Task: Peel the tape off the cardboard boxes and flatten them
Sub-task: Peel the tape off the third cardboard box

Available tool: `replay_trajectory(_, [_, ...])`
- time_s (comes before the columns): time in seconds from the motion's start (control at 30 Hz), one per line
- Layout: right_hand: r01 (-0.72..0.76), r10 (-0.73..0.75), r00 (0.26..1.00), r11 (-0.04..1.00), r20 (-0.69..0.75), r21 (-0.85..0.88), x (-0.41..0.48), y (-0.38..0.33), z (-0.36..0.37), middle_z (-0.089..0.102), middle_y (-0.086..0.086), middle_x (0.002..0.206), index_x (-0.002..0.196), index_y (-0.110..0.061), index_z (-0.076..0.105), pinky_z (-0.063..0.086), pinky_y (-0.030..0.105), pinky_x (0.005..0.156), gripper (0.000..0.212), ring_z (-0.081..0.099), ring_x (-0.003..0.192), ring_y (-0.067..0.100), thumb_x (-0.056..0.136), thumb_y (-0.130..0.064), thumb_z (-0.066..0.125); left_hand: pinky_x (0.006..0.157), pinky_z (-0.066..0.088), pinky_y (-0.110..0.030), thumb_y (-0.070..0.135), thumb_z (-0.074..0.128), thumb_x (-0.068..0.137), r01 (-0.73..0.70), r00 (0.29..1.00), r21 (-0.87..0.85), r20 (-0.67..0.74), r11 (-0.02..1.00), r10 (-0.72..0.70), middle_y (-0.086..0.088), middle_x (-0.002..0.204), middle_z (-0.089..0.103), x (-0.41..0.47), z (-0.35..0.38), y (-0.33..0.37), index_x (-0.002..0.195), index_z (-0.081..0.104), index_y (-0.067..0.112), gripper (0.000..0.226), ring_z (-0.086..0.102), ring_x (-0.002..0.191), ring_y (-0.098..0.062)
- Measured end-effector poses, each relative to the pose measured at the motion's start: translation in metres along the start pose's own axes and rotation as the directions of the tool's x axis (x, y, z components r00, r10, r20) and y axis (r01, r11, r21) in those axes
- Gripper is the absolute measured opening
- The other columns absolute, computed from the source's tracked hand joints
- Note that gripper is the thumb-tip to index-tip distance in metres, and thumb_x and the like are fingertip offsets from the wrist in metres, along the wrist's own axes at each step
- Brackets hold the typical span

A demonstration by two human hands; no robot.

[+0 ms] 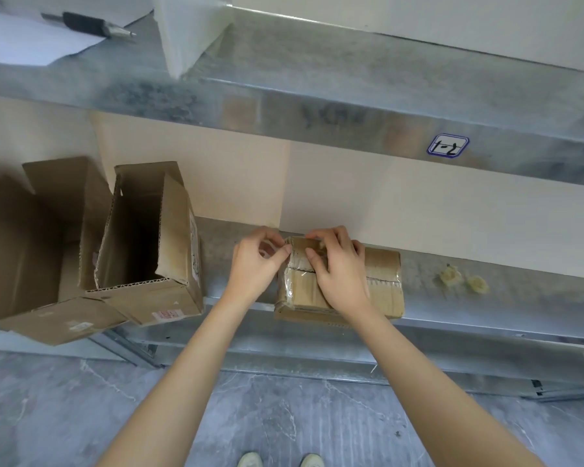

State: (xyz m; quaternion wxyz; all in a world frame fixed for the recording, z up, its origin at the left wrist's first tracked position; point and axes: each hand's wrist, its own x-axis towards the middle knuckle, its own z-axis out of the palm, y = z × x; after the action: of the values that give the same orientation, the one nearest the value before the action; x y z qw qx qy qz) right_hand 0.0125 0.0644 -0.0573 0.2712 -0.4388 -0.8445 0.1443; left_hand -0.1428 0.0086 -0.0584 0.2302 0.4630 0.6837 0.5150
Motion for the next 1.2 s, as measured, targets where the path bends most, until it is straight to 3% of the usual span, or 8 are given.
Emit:
replay_trajectory(0.13, [-0.006,0.009,0.999,0.998,-0.037,0.060,-0.001,0.000,-0.001,0.052,-0.007,0.107,0.110,-0.021,0.058,0.029,0.030,0.089,0.021,0.058,0.091,0.014,0.090,-0.024,0.063,0.070,0.050,-0.024,0.021,0.073,0.084,0.002,0.998,0.034,0.062,0.999,-0.004,0.004,0.084,0.066,0.003,0.001,0.005,0.083,0.057,0.013,0.019,0.064,0.080,-0.008])
replay_trajectory(0.27, [-0.024,0.033,0.997,0.993,-0.069,0.118,-0.002,0.001,0.000,0.051,-0.009,0.100,0.101,-0.020,0.056,0.026,0.025,0.086,0.020,0.054,0.089,0.008,0.086,-0.023,0.069,0.073,0.051,-0.031,0.025,0.072,0.085,0.017,0.996,0.040,0.090,0.999,-0.021,0.005,0.088,0.063,0.001,0.006,0.008,0.102,0.050,0.016,0.029,0.063,0.081,-0.014])
replay_trajectory(0.4, [-0.019,0.031,0.996,0.990,-0.083,0.142,-0.004,0.002,0.001,0.051,-0.008,0.097,0.098,-0.020,0.055,0.027,0.026,0.088,0.019,0.052,0.088,0.007,0.085,-0.022,0.069,0.090,0.050,-0.035,0.049,0.063,0.078,0.003,0.971,0.148,0.234,0.989,-0.038,0.008,0.103,0.070,0.012,0.007,0.010,0.110,0.061,0.030,0.037,0.063,0.101,-0.014])
replay_trajectory(0.57, [-0.009,0.023,0.995,0.989,-0.096,0.148,-0.006,0.002,0.001,0.052,-0.009,0.097,0.096,-0.021,0.055,0.028,0.027,0.090,0.018,0.052,0.089,0.007,0.086,-0.023,0.069,0.098,0.050,-0.039,0.032,0.064,0.073,0.021,0.942,-0.007,0.335,1.000,-0.017,0.009,0.101,0.073,0.018,0.007,0.014,0.096,0.067,0.031,0.023,0.067,0.102,-0.008])
replay_trajectory(0.8, [-0.001,0.020,0.994,0.986,-0.111,0.169,-0.006,0.002,0.002,0.052,-0.009,0.095,0.095,-0.022,0.054,0.030,0.029,0.091,0.019,0.052,0.087,0.006,0.085,-0.024,0.070,0.090,0.051,-0.024,-0.011,0.070,0.079,0.002,0.955,-0.189,0.293,0.982,0.054,0.001,0.090,0.069,0.019,0.008,0.016,0.095,0.066,0.026,0.041,0.068,0.089,-0.005])
replay_trajectory(0.9, [0.002,0.017,0.994,0.986,-0.111,0.166,-0.007,0.003,0.001,0.052,-0.009,0.095,0.094,-0.022,0.054,0.031,0.029,0.091,0.019,0.052,0.087,0.006,0.085,-0.023,0.070,0.084,0.050,-0.018,-0.009,0.070,0.080,-0.013,0.957,-0.190,0.282,0.982,0.067,0.001,0.089,0.066,0.022,0.008,0.018,0.095,0.066,0.025,0.037,0.066,0.084,-0.004])
replay_trajectory(1.0, [0.014,0.005,0.993,0.988,-0.121,0.154,-0.007,0.003,0.002,0.051,-0.009,0.094,0.094,-0.021,0.055,0.029,0.027,0.090,0.019,0.052,0.086,0.006,0.084,-0.023,0.071,0.075,0.048,-0.015,-0.001,0.068,0.088,0.010,0.973,-0.220,0.225,0.975,0.041,0.001,0.085,0.067,0.023,0.005,0.020,0.096,0.069,0.014,0.017,0.063,0.075,-0.001])
replay_trajectory(1.2, [0.001,0.014,0.994,0.990,-0.109,0.140,-0.004,0.005,0.002,0.051,-0.011,0.094,0.093,-0.022,0.056,0.025,0.022,0.089,0.017,0.053,0.084,0.005,0.085,-0.023,0.071,0.079,0.053,-0.038,-0.004,0.069,0.085,0.017,0.999,-0.351,-0.019,0.936,-0.026,-0.001,0.077,0.070,0.021,-0.004,0.027,0.085,0.069,0.015,0.019,0.066,0.076,-0.019])
